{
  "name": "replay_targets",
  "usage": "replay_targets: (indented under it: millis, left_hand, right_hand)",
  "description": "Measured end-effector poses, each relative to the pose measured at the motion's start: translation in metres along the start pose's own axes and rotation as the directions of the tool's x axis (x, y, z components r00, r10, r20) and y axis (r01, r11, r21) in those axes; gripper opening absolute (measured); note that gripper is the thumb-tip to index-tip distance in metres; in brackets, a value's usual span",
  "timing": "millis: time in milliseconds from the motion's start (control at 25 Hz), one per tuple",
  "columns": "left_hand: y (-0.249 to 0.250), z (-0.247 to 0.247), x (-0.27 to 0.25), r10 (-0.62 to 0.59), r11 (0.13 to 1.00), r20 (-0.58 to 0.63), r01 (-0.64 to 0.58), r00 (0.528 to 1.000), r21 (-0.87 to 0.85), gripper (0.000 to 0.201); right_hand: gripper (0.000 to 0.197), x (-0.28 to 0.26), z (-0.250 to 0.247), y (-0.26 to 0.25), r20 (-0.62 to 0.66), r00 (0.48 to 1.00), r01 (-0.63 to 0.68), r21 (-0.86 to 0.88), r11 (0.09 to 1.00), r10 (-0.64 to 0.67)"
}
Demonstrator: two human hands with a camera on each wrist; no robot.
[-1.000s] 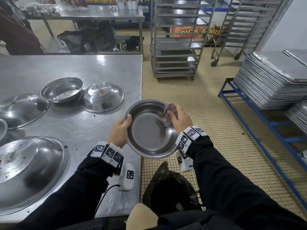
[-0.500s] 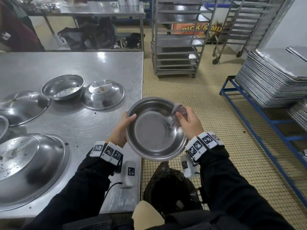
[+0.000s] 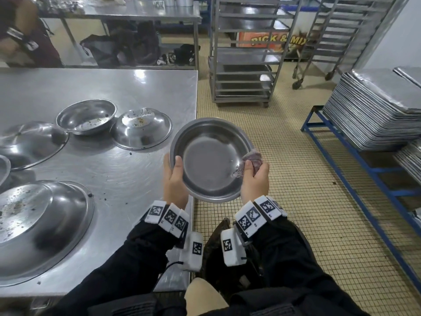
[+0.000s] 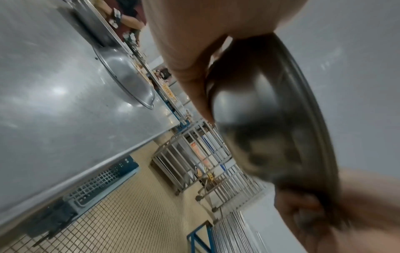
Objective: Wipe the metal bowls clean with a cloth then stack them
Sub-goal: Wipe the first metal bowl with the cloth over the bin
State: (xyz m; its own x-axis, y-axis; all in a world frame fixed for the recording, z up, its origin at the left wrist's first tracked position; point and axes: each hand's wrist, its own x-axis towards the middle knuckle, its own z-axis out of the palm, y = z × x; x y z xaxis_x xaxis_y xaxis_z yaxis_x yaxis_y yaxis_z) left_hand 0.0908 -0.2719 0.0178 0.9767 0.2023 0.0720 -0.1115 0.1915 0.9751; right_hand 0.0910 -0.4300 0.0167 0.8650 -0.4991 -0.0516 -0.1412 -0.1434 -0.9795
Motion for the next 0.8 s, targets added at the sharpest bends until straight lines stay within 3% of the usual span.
replay_targets:
  millis: [120, 200, 280, 360, 400, 480, 640, 800]
  left_hand:
    - [-0.007, 0.000, -0.003, 0.058, 0.998, -0.018, -0.057, 0.998, 0.040, 0.028]
    - [-0.008, -0.011, 0.008, -0.033, 0.998, 0.092, 0.028, 0.995, 0.054, 0.043]
    - [-0.002, -0.024, 0.021, -0.142, 0.988, 0.243, 0.152, 0.959, -0.022, 0.069]
    - [0.006, -0.032, 0.029, -0.123, 0.972, 0.370, 0.187, 0.921, -0.141, 0.046]
    - [0.012, -0.032, 0.031, -0.131, 0.969, 0.378, 0.199, 0.917, -0.148, 0.037]
    - [0.015, -0.030, 0.033, -0.159, 0.972, 0.307, 0.204, 0.938, -0.119, 0.036]
    - [0.010, -0.020, 0.030, -0.212, 0.970, 0.149, 0.226, 0.966, -0.090, 0.034]
    - [0.003, 0.009, 0.013, -0.119, 0.992, 0.012, 0.119, 0.993, 0.036, 0.037]
  right_hand:
    - [0.027, -0.008, 0.002, 0.001, -0.058, 0.998, -0.010, 0.055, 0.998, 0.013]
    - [0.024, -0.003, -0.006, -0.005, -0.004, 1.000, 0.011, 0.004, 1.000, -0.011]
    - [0.025, 0.007, -0.020, -0.013, 0.117, 0.991, 0.065, -0.058, 0.996, -0.058]
    - [0.026, 0.017, -0.029, -0.024, 0.269, 0.958, 0.145, -0.147, 0.979, -0.101]
    - [0.026, 0.021, -0.031, -0.027, 0.320, 0.941, 0.178, -0.180, 0.967, -0.113]
    - [0.027, 0.023, -0.029, -0.030, 0.331, 0.935, 0.200, -0.195, 0.960, -0.127]
    - [0.029, 0.011, -0.016, -0.020, 0.178, 0.978, 0.129, -0.099, 0.987, -0.110]
    - [0.029, -0.002, 0.004, -0.009, 0.032, 0.999, 0.008, 0.066, 0.998, -0.011]
